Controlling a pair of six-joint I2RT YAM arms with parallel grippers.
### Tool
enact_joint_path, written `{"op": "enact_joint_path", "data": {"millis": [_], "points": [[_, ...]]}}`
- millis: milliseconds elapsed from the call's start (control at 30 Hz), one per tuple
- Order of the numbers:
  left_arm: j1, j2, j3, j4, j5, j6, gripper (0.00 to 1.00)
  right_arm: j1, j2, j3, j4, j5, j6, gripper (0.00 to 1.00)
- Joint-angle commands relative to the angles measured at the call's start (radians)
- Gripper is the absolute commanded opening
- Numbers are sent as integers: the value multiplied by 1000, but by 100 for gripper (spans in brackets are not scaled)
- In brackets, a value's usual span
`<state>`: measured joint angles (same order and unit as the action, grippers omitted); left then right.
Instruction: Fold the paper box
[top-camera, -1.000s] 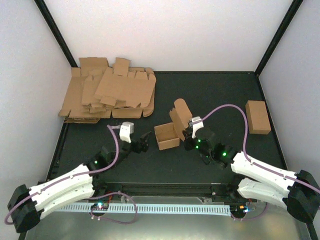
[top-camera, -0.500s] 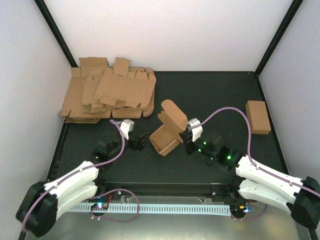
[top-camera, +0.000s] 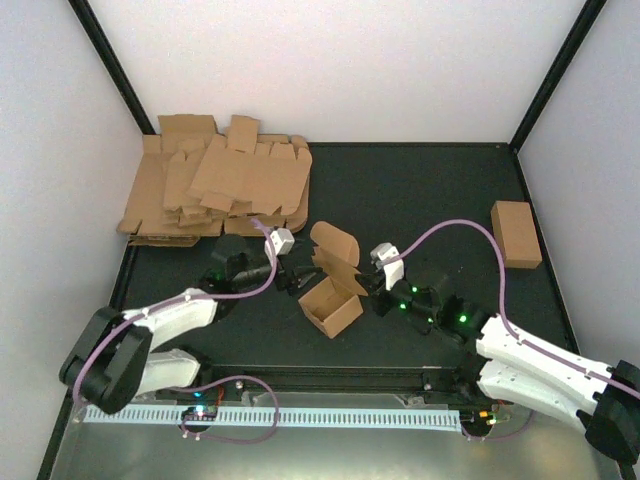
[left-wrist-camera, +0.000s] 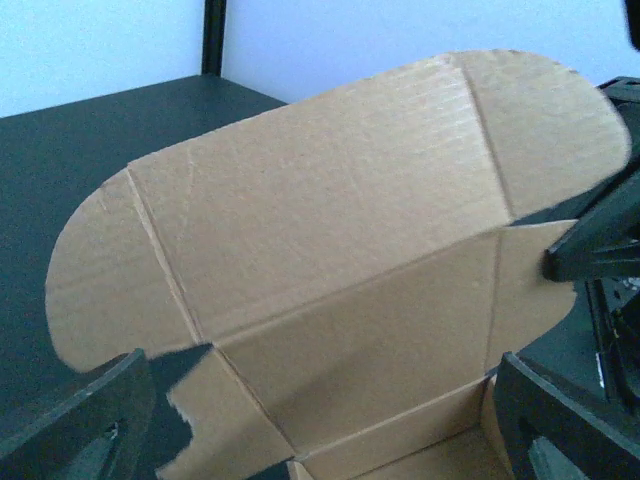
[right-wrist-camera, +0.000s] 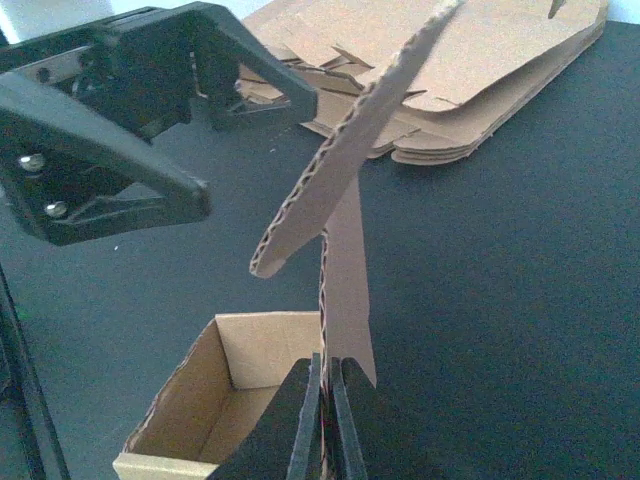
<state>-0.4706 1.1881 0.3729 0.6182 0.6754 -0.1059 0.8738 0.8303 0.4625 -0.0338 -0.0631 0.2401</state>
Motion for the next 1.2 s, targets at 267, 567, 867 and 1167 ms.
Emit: {"op": "enact_joint_path", "data": {"millis": [267, 567, 867, 1167], "points": [[35, 134, 42, 14, 28, 13, 90, -6, 9, -18, -18, 43, 4, 7], [35, 237, 123, -65, 76, 63, 85, -6, -4, -36, -38, 68, 11, 7], [38, 265, 161, -148, 59, 80, 67, -6, 9, -31, -40, 68, 16, 7], [33, 212, 155, -230, 10, 74, 34, -6, 68, 4, -66, 106, 20, 6]]}}
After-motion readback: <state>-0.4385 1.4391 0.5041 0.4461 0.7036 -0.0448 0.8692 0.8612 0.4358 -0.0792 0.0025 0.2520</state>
